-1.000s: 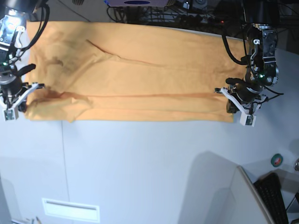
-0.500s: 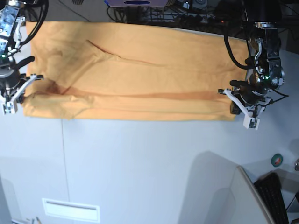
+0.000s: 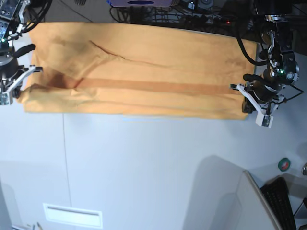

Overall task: Layout the t-shirt on the table in an organized manner, then fold the t-shirt properly
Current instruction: 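Carry the held hem over the shirt toward the collar edge with both grippers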

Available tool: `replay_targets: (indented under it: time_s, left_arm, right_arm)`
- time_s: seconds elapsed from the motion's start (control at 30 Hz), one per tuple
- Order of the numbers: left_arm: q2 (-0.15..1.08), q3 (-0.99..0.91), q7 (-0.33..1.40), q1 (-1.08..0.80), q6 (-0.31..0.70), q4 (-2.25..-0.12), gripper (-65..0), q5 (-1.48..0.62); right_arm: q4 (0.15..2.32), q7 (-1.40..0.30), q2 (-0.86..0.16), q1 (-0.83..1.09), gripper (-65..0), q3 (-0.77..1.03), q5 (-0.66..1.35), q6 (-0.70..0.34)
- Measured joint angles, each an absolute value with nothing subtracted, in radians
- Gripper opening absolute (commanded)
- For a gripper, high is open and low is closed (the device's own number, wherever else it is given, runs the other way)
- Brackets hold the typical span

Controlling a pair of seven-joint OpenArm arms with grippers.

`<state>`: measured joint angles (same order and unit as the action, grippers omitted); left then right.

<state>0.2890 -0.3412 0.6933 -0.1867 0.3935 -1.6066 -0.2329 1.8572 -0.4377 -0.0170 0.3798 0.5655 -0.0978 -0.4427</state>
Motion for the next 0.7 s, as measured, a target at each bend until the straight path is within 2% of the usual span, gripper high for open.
replay_targets:
  time_s: [0.7]
  left_arm:
    - [0.290,-0.339,0.693,-0.270,0.395,-1.640,-65.0,-0.235]
  right_arm:
    - [1.953,-0.508,0.047,0.478,-65.0,0.598,-0.094,-0.443]
